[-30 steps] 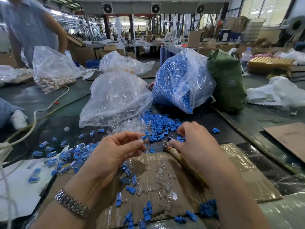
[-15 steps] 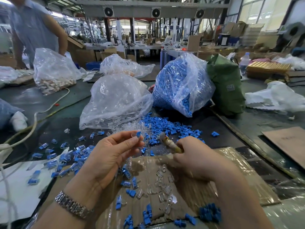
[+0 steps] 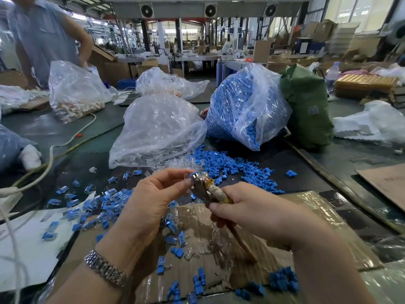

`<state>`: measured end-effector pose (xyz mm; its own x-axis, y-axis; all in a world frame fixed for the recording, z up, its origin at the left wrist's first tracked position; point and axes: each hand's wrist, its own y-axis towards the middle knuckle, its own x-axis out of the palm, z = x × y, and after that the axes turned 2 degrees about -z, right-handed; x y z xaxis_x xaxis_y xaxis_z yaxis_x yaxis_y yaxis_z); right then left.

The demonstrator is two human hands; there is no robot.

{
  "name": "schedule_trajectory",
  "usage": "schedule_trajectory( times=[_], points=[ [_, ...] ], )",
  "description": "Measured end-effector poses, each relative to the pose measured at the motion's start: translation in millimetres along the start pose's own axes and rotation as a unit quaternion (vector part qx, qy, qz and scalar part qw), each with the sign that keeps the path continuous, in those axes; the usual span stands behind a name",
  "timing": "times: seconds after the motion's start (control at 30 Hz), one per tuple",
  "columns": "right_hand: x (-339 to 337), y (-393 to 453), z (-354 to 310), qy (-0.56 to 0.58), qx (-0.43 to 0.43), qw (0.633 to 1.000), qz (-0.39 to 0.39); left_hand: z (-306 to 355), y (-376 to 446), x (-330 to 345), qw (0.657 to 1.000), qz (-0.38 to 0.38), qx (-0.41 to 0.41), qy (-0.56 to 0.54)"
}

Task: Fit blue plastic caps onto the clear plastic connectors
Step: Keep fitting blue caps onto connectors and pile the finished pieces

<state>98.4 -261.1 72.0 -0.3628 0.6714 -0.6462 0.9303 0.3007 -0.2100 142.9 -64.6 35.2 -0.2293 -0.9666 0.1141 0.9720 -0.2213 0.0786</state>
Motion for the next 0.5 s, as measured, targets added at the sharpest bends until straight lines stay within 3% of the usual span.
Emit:
schedule_trajectory(
  times=[0.5],
  points=[
    [12.9, 11.4, 6.9, 0.038, 0.000, 0.999, 0.010, 1.6, -6.2, 3.0, 0.994, 0.026, 0.064, 0.089]
  ],
)
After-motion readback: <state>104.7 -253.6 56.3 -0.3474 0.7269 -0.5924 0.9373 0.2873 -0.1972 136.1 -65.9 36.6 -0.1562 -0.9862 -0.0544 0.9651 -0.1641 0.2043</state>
